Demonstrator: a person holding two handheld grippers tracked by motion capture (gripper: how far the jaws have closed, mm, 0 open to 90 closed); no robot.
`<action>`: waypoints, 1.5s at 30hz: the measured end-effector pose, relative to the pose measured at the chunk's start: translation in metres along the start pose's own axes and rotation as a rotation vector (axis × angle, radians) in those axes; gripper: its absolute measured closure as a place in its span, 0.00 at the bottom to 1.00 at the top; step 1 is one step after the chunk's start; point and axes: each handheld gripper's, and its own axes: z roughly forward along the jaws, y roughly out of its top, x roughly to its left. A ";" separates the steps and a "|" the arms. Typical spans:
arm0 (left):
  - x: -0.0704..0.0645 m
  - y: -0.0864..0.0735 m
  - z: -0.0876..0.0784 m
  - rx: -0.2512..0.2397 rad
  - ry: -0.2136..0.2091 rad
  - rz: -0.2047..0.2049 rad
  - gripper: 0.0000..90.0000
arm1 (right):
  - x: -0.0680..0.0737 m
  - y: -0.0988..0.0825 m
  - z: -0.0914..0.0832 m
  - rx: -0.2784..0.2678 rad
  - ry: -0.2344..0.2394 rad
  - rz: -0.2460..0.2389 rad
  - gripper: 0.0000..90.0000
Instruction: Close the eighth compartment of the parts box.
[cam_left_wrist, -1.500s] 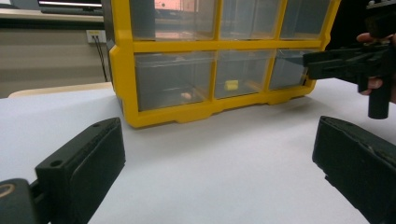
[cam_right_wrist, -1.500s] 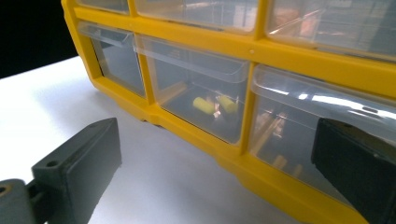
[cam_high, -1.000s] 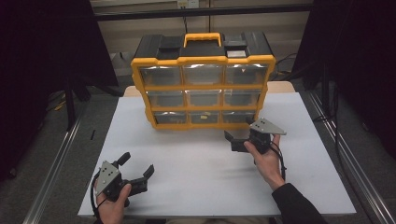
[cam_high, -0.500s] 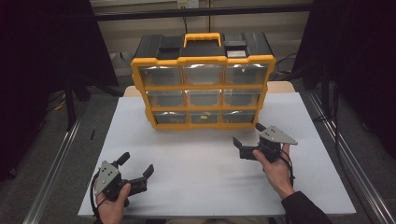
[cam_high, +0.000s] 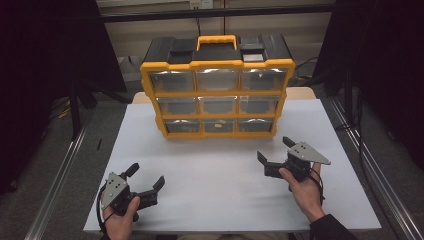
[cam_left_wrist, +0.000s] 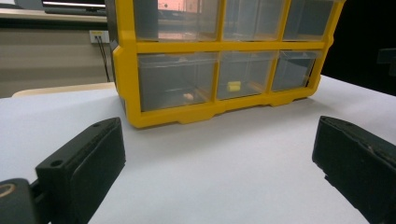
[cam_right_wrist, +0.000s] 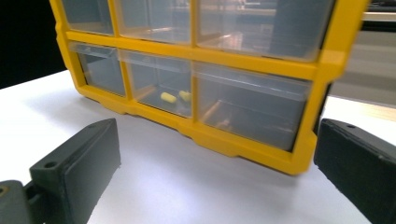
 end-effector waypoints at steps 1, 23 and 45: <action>0.000 0.000 0.000 0.001 0.001 0.000 0.03 | -0.001 -0.001 -0.002 -0.002 -0.002 0.004 0.00; 0.001 0.000 -0.001 0.000 0.023 -0.009 0.03 | -0.021 -0.015 -0.050 -0.053 -0.159 0.006 0.00; 0.003 0.000 -0.006 -0.009 0.057 -0.010 0.03 | -0.031 -0.035 -0.087 -0.033 -0.189 0.058 0.00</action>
